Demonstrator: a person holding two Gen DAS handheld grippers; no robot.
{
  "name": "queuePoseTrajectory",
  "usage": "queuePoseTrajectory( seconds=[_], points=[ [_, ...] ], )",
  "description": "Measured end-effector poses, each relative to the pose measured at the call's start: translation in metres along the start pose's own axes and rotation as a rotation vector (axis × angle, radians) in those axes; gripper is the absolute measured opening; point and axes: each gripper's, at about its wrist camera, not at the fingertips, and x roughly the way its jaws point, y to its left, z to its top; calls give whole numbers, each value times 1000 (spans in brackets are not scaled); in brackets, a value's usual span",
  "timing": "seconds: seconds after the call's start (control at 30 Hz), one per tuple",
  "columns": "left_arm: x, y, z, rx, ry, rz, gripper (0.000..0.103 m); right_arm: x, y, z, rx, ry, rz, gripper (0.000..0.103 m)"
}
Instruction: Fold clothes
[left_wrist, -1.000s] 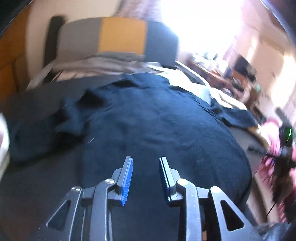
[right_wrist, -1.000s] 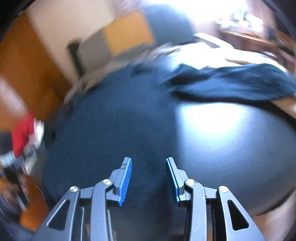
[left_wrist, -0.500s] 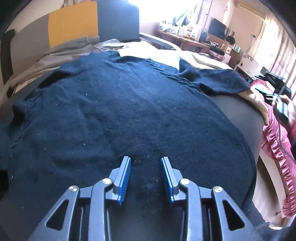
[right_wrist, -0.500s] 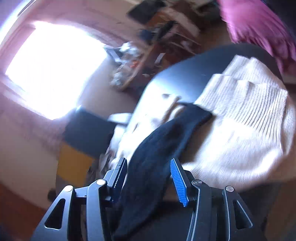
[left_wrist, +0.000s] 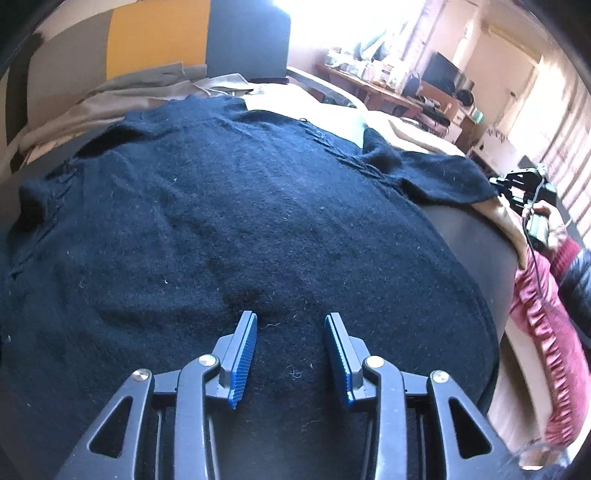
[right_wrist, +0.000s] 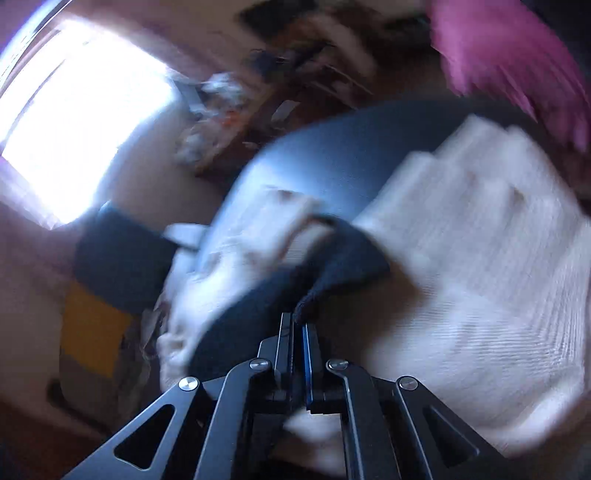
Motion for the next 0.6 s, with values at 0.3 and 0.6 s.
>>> queuePoseTrajectory(
  seconds=[0.3, 0.6],
  points=[
    [-7, 24, 21, -178, 14, -132, 39, 18, 158, -95, -430, 175, 216, 4],
    [2, 48, 66, -347, -9, -282, 41, 62, 232, -246, -705, 410, 286, 4]
  ],
)
